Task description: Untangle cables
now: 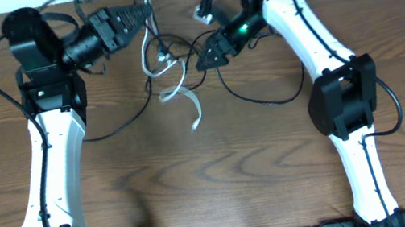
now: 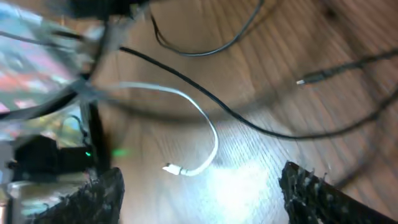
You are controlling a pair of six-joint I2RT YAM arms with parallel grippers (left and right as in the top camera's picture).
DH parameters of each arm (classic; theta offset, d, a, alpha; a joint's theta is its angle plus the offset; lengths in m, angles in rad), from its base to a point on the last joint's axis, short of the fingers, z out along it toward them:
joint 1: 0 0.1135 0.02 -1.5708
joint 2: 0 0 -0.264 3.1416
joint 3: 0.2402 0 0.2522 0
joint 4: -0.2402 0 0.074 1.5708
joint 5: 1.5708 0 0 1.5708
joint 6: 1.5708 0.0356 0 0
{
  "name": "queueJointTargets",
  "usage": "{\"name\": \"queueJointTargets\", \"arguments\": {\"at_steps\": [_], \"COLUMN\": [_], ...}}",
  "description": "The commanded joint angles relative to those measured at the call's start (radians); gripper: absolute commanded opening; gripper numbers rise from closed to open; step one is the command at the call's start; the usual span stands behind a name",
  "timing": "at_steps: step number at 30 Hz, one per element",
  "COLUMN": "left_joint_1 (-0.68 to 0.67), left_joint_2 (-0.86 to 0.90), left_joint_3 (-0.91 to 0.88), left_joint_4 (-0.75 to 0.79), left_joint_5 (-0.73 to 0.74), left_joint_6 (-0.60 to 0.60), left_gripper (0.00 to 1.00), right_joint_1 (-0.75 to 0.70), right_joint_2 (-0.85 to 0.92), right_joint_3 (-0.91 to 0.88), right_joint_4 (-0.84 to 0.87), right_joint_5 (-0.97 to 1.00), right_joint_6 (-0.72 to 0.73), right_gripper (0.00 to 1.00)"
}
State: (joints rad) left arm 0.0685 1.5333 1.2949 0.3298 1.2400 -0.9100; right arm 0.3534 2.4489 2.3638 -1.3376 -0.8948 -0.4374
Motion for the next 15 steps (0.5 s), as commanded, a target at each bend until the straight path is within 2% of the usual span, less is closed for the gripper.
{"name": "queueJointTargets", "arguments": {"at_steps": [1, 7, 15], "left_joint_1": [0.001, 0.002, 0.001], "left_joint_2": [-0.016, -0.016, -0.016], "left_joint_3": [0.018, 0.018, 0.018], "left_joint_4": [0.119, 0.167, 0.166], "left_joint_5": [0.042, 0.037, 0.024], "left_joint_6": [-0.32, -0.386, -0.386], "left_gripper": [0.07, 0.07, 0.07], "right_joint_1": [0.016, 0.002, -0.047], "right_joint_2": [-0.006, -0.01, -0.093], "right_joint_3": [-0.002, 0.009, 0.028], "right_joint_4": [0.021, 0.066, -0.039], "right_joint_5": [0.013, 0.013, 0.013], "right_joint_6": [-0.096, -0.091, -0.096], "right_gripper": [0.78, 0.79, 0.78]}}
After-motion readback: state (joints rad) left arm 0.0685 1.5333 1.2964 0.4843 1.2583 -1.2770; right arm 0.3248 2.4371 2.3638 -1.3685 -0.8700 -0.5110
